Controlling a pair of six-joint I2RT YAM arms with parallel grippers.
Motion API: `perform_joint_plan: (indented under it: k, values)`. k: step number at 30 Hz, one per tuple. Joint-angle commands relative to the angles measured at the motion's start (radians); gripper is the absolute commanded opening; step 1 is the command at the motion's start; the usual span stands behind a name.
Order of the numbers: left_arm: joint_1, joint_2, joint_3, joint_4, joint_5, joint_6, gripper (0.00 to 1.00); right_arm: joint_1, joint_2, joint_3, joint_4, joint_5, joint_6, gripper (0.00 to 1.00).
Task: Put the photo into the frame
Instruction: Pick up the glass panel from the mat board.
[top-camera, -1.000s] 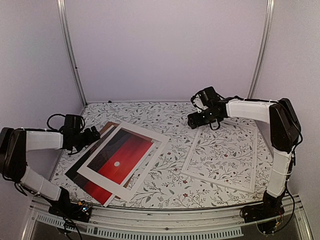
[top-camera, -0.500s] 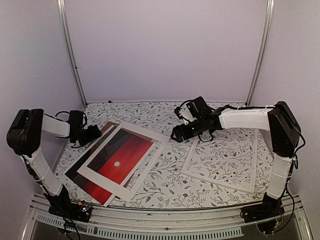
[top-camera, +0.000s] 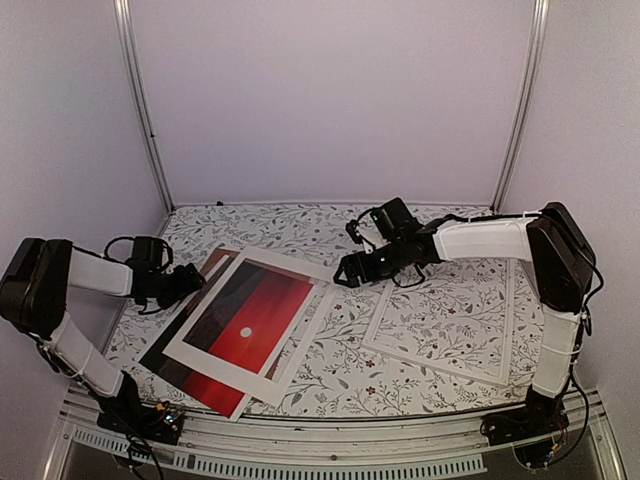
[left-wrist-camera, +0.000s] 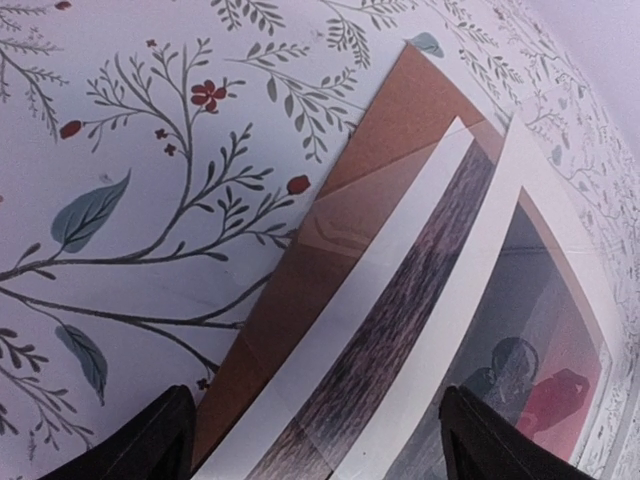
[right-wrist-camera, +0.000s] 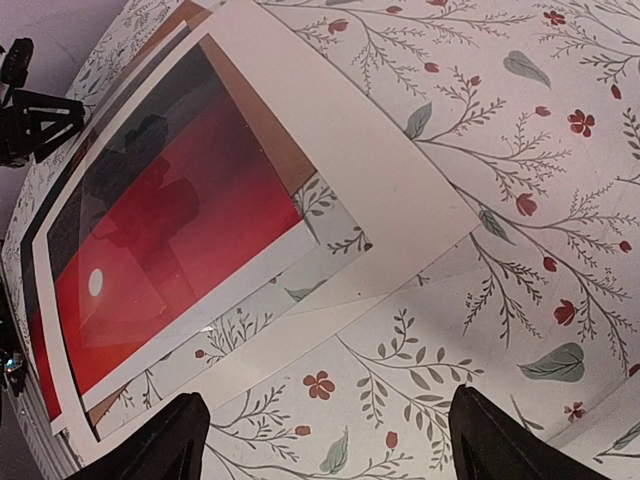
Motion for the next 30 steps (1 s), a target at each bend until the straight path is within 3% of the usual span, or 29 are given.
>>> perform_joint_plan:
  k: [1,12,18,21,30]
  values:
    - [-0.044,0.006,-0.055,-0.013,0.080,-0.042,0.87,0.003,0.020,0.031,0.014,-0.033,0.037,0.87]
    - [-0.130,-0.232,-0.192,-0.064,0.092,-0.112,0.86,0.001,0.109,0.107,-0.042,-0.012,0.138,0.87]
    - [-0.144,-0.316,-0.195,-0.119,0.109,-0.118,0.86,-0.009,0.163,0.131,-0.061,0.032,0.175,0.88]
    - [-0.144,-0.361,-0.152,-0.173,0.051,-0.085,0.86,-0.030,0.178,0.133,-0.057,0.042,0.191,0.88]
    - [-0.123,-0.210,0.039,-0.110,-0.005,0.040,0.89,-0.067,0.220,0.137,0.007,0.009,0.247,0.88]
